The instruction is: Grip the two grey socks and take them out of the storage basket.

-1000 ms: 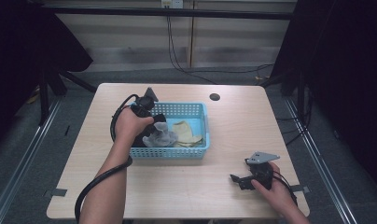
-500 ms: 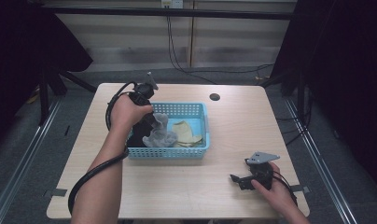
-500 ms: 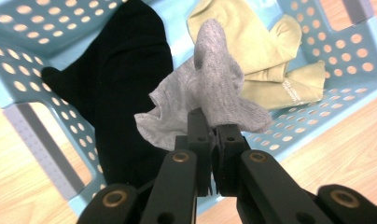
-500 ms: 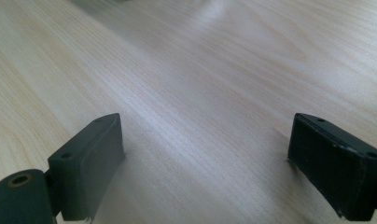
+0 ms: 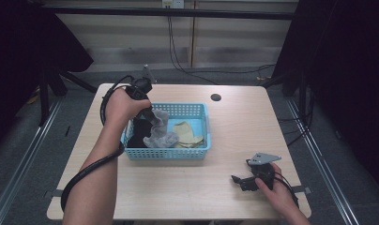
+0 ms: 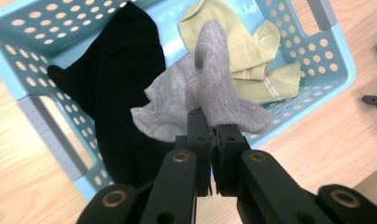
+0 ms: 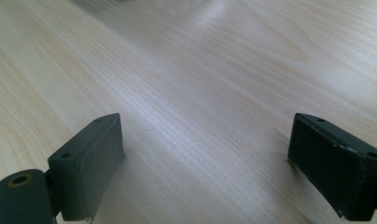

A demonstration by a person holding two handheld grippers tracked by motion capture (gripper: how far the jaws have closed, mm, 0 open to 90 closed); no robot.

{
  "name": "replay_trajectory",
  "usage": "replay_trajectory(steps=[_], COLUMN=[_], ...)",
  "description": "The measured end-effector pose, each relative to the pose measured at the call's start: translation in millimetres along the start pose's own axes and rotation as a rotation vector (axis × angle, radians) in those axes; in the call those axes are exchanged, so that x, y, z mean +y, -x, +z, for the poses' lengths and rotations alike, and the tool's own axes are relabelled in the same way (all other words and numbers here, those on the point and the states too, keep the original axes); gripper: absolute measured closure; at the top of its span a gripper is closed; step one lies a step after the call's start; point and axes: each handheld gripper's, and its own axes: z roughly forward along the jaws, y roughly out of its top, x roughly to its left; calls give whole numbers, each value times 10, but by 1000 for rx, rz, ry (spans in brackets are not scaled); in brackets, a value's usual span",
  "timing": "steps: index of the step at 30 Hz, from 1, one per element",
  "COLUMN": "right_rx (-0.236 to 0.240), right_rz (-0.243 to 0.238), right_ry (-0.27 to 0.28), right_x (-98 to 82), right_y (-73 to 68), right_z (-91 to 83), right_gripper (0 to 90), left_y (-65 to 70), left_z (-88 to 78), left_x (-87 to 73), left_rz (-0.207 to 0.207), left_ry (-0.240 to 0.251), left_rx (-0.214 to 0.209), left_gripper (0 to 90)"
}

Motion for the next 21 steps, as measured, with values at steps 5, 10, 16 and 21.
replay_trajectory(steps=[5,10,16,21], right_rx=[-1,-1,-1,0], right_rz=[-1,-1,-1,-4], right_ry=[-2,-2,-2,-3], right_x=[-3,-4,-4,-4], right_y=[-4,-4,-4,-3], right_z=[-5,-6,-6,-6], right_gripper=[98,98,97,97], left_y=[-61,-120,-160,-227], left_z=[-118,-216,-374,-506], left_x=[-54,-109,-139,-188], left_rz=[-23,-47,-65,-85], left_ry=[-4,8,29,34], left_rx=[-5,1,-3,5], left_gripper=[873,873,873,872])
